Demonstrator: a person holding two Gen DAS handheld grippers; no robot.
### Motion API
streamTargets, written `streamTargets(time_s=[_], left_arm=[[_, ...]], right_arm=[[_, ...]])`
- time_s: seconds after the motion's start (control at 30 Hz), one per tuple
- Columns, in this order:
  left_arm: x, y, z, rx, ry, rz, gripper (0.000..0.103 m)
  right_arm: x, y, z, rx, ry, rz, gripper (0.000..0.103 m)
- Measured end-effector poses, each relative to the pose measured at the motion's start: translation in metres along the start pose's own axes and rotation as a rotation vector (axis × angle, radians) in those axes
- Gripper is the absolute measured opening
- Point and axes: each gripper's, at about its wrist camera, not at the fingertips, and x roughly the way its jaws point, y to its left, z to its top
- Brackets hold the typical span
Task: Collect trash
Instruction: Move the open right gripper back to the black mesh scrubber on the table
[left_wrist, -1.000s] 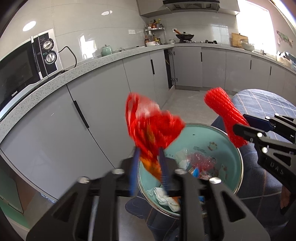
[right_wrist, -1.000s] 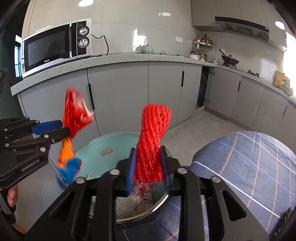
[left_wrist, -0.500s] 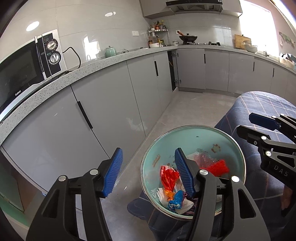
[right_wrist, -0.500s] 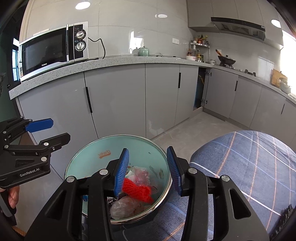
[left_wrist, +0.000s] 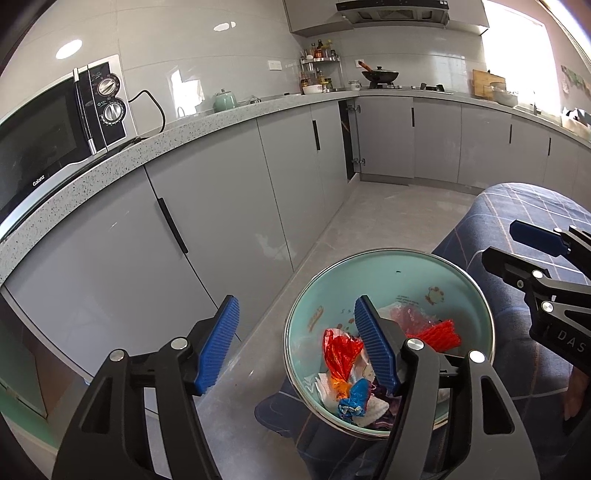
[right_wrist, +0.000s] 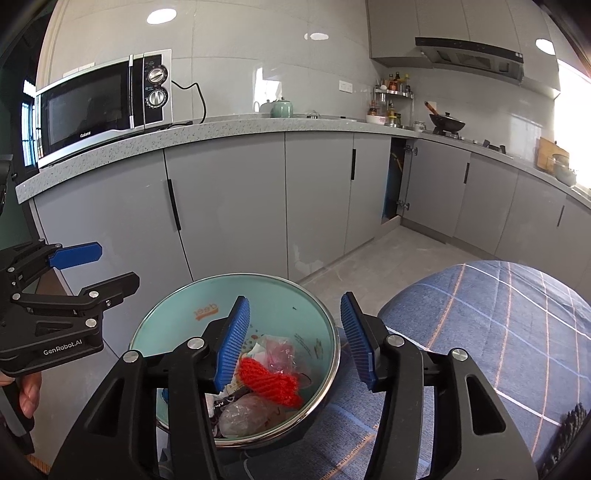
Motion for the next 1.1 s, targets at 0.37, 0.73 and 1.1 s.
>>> streamTargets(time_s=[0.37, 0.73, 1.1], left_arm=[[-0.001, -0.002, -0.001, 0.0, 0.0, 0.0, 0.069], [-0.002, -0.005, -0.002, -0.001, -0.003, -0.001, 0.07], [-0.007, 0.002, -0.003, -0.05, -0.039, 0.034, 0.082]], right_arm=[[-0.006, -0.004, -0.001, 0.019, -0.006, -0.009, 0.053], [-0.011, -0.007, -0.003, 0.018, -0.015, -0.026, 0.053], [-0.018, -0.016, -0.004, 0.049, -0.036, -0.091, 0.057]])
